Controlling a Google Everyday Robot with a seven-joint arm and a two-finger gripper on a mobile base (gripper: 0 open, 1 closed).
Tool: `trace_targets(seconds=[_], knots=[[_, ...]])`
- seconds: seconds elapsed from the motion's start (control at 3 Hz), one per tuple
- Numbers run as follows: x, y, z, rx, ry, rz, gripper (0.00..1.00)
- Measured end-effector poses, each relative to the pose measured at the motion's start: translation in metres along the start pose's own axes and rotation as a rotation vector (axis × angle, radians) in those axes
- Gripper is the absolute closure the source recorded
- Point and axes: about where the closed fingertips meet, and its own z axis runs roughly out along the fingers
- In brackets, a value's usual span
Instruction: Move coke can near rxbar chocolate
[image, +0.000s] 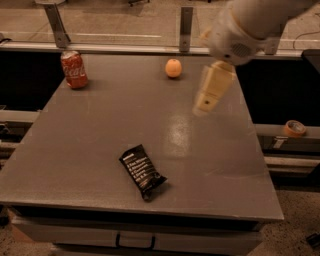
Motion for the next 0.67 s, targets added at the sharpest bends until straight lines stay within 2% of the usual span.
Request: trace_targets(seconds=[0.33, 0.67], knots=[[-0.0941, -0.0335, 0.0339, 0.026, -0.154, -0.099, 0.0], [-0.0941, -0.0334, 0.0339, 0.026, -0.154, -0.099, 0.0]])
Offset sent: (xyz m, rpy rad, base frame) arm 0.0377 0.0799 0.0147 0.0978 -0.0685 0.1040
